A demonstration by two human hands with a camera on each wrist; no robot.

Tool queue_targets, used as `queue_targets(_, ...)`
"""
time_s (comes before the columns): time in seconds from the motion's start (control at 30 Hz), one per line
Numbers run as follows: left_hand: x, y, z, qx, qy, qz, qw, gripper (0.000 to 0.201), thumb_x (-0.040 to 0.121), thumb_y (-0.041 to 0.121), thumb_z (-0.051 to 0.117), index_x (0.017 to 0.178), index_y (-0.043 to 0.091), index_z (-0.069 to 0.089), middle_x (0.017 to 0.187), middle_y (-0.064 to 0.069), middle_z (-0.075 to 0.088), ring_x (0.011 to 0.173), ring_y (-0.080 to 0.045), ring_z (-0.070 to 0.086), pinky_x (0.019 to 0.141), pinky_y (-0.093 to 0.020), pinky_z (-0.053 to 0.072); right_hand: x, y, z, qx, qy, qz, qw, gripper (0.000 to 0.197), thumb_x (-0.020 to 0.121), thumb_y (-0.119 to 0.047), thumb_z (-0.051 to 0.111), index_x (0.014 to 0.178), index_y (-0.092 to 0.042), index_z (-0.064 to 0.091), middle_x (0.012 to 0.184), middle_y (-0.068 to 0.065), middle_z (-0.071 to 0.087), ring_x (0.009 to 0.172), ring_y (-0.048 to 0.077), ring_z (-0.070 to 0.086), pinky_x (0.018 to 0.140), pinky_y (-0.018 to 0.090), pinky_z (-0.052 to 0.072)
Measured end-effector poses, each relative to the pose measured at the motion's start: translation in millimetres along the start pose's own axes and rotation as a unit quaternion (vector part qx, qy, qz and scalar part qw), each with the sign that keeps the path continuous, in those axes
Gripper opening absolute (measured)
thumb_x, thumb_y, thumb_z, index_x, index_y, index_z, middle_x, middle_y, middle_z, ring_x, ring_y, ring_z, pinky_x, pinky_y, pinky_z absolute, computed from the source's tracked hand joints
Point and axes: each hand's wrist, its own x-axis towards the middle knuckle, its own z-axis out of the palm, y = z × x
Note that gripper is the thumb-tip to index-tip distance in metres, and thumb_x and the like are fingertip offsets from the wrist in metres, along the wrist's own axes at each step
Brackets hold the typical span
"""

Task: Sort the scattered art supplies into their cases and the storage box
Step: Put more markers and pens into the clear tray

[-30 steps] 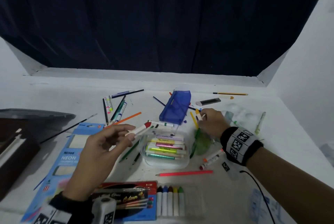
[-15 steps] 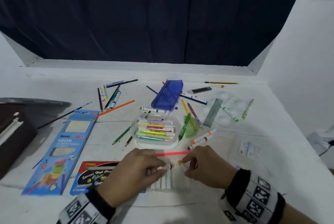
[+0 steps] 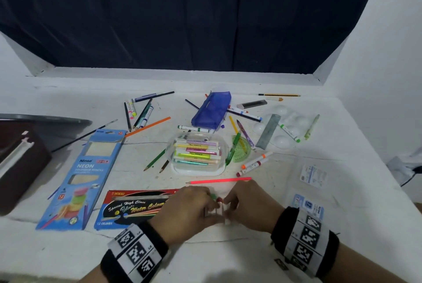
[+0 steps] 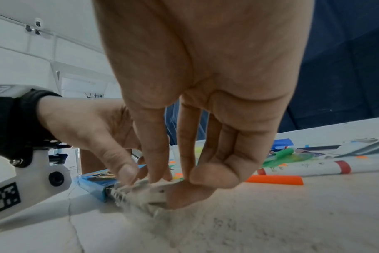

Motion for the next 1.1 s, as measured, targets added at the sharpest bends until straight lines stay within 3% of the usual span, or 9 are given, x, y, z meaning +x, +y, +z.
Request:
queue_targets(0.17,4.7,-4.1,-1.8,0.03,-0.022,-0.028,0.999,0.04,0.088,0.054,0.064,0.12,0.031,0.069,0.112,0.008,0.06,0.107,-0.016,0.056,0.083,-0.033,0.042,1.9,-5.9,-3.7,-0.012,-0.002,0.006,1.0,0.021,0.075,-0.017,0.074,0.095,-0.012,0.078,0.088,0.004,0.075,0.081,0.015,0.068,0.076,0.026,0.054)
queue_targets(0.3,9.4,-2.0,-5.6,0.046,-0.024,-0.041,0.998,0.039,0.086,0.059,0.063,0.111,0.03,0.069,0.112,0.007,0.058,0.105,-0.017,0.056,0.078,-0.032,0.036,3.8,-8.2,-5.3,-0.03,-0.004,0.012,0.999,0.024,0.076,-0.016,0.075,0.099,-0.009,0.078,0.089,0.007,0.075,0.081,0.016,0.068,0.077,0.026,0.053)
queue_targets(0.5,14.6,-1.2,-2.4,0.086,-0.02,-0.043,0.995,0.048,0.083,0.064,0.063,0.12,0.034,0.066,0.115,0.004,0.059,0.106,-0.019,0.056,0.084,-0.034,0.034,7.0,-6.1,-5.1,-0.084,-0.009,0.035,0.996,0.03,0.076,-0.024,0.078,0.106,-0.019,0.074,0.103,0.003,0.07,0.094,0.017,0.064,0.082,0.026,0.05)
queue_targets(0.6,19.3,1.5,-4.1,0.119,-0.022,-0.04,0.992,0.046,0.081,0.064,0.064,0.112,0.03,0.069,0.11,0.002,0.062,0.102,-0.022,0.06,0.078,-0.033,0.03,4.9,-6.9,-2.8,-0.127,0.002,0.043,0.991,0.032,0.078,-0.032,0.076,0.108,-0.024,0.07,0.107,-0.001,0.068,0.102,0.019,0.058,0.084,0.03,0.047)
queue_targets(0.8,22.7,5.0,-4.8,0.116,0.0,-0.047,0.992,0.038,0.082,0.061,0.062,0.101,0.029,0.073,0.099,0.004,0.067,0.093,-0.02,0.064,0.074,-0.031,0.032,7.3,-7.4,2.0,-0.12,0.023,0.048,0.991,0.03,0.076,-0.03,0.079,0.103,-0.025,0.068,0.101,-0.002,0.069,0.098,0.019,0.06,0.081,0.03,0.048)
queue_targets(0.97,23.3,7.8,-7.5,0.117,-0.01,-0.077,0.99,0.041,0.08,0.058,0.066,0.106,0.028,0.07,0.104,0.004,0.066,0.097,-0.019,0.063,0.076,-0.029,0.035,13.7,-4.1,4.1,-0.121,0.027,0.01,0.992,0.031,0.074,-0.028,0.078,0.101,-0.022,0.063,0.101,-0.001,0.069,0.096,0.023,0.062,0.078,0.032,0.049)
queue_targets(1.1,26.3,5.1,-8.9,0.074,-0.028,-0.105,0.991,0.048,0.07,0.053,0.08,0.11,0.03,0.068,0.108,0.006,0.064,0.101,-0.019,0.063,0.076,-0.029,0.038,20.9,6.4,1.0,-0.115,0.015,-0.031,0.993,0.038,0.072,-0.039,0.079,0.104,-0.025,0.063,0.104,-0.002,0.067,0.097,0.021,0.061,0.082,0.034,0.051)
